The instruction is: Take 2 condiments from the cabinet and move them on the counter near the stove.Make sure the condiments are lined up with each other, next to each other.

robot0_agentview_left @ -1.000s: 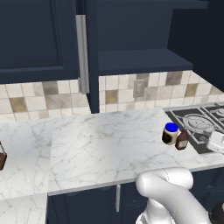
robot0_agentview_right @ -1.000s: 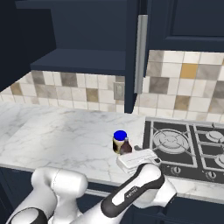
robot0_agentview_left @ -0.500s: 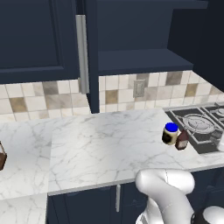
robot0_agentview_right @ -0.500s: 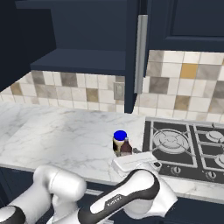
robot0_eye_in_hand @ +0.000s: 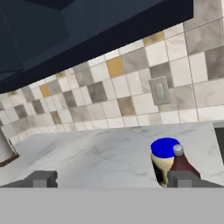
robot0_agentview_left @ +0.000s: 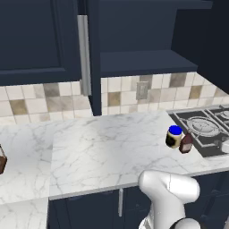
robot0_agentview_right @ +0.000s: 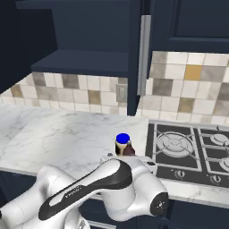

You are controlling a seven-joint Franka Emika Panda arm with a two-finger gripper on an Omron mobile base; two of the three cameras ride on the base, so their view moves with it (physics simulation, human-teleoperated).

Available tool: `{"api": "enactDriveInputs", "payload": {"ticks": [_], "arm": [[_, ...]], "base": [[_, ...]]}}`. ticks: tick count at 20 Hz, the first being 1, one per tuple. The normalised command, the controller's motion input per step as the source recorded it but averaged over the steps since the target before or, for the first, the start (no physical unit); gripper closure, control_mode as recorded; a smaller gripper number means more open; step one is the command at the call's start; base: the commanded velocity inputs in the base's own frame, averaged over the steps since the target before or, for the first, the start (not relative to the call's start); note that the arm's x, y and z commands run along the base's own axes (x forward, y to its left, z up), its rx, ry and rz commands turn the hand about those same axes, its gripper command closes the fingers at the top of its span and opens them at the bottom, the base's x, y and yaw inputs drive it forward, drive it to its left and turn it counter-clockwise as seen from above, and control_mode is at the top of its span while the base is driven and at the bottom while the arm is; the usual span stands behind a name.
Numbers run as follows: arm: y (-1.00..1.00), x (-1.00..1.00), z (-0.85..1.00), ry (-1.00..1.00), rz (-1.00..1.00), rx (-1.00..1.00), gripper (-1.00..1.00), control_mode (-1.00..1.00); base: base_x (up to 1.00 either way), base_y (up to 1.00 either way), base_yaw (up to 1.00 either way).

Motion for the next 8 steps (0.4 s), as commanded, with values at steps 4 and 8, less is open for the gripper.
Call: {"api": "enactDriveInputs", "payload": {"ticks": [4, 8], "arm": [[0.5, -0.05, 0.59, 0.44, -0.21, -0.2, -1.0, -1.0], [0.57, 0.0, 0.59, 0.45, -0.19, -0.23, -1.0, -1.0]], "base": [[0.0, 0.0, 0.0], [0.0, 0.0, 0.0]]}}
